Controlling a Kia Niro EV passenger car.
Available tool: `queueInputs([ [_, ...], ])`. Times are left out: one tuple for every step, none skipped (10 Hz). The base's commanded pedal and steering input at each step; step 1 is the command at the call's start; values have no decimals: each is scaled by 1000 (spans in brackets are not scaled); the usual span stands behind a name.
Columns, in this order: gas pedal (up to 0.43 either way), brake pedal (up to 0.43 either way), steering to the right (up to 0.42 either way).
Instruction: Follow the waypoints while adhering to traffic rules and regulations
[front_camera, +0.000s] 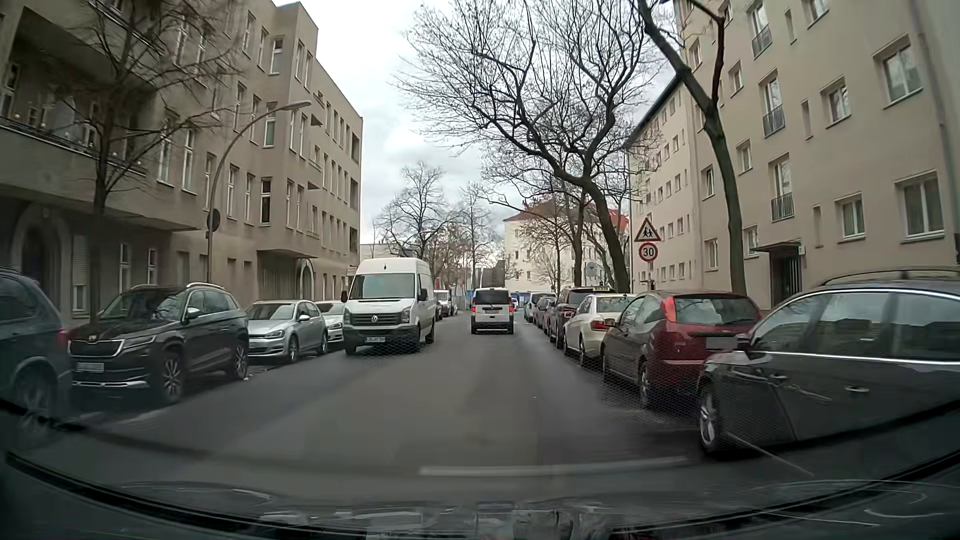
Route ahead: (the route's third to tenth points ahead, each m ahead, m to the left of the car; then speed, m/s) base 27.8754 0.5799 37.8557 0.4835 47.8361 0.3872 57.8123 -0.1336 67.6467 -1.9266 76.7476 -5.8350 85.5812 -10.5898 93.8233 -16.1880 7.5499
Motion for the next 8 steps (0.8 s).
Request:
queueInputs([
  [0,12,-1],
  [0,12,-1],
  [0,12,-1],
  [0,12,-1],
  [0,12,-1],
  [0,12,-1],
  [0,12,-1],
  [0,12,-1],
])
